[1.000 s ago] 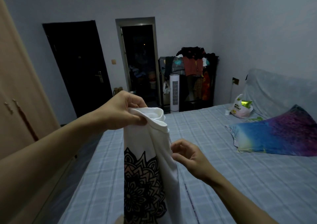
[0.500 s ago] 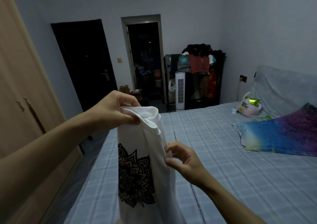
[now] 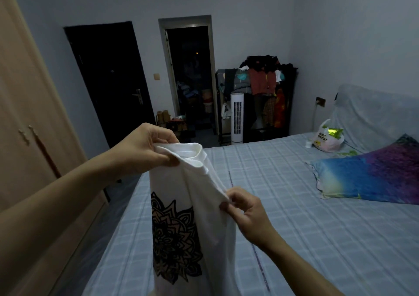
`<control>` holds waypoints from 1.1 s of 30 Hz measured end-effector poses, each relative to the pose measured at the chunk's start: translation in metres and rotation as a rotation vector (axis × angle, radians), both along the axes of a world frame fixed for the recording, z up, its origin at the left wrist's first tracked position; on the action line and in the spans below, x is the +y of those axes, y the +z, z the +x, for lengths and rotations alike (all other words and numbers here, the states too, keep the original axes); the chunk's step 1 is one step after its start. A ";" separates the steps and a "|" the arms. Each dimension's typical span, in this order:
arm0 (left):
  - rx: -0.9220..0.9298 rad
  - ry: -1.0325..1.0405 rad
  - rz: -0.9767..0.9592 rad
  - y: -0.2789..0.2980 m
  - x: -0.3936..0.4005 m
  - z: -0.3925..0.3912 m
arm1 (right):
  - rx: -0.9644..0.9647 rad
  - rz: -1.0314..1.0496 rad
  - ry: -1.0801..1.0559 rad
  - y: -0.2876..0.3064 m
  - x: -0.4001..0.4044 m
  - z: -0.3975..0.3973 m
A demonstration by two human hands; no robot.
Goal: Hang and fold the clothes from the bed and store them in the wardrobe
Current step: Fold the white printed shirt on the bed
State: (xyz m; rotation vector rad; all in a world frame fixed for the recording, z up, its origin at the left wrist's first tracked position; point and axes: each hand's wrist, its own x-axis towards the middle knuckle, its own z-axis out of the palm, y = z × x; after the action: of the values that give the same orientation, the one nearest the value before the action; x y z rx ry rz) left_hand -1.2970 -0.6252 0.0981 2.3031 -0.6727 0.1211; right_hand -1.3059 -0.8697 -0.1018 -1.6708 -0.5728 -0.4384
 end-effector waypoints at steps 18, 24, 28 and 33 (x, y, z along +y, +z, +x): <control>-0.024 -0.017 -0.038 0.013 -0.017 -0.002 | 0.036 -0.042 -0.095 -0.030 -0.023 -0.021; -0.037 -0.007 -0.024 0.011 -0.012 -0.002 | 0.108 -0.028 -0.006 -0.040 -0.009 -0.029; -0.045 -0.008 -0.027 0.009 -0.002 -0.005 | 0.114 -0.070 0.026 -0.039 0.005 -0.031; -0.065 0.009 -0.017 0.005 0.016 -0.006 | 0.244 0.027 0.034 -0.044 0.009 -0.030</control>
State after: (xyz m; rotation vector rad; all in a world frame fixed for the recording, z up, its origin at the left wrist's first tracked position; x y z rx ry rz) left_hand -1.3033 -0.6096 0.1036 2.2949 -0.6917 0.2059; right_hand -1.3360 -0.8610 -0.1455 -1.6569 -0.4121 -0.2116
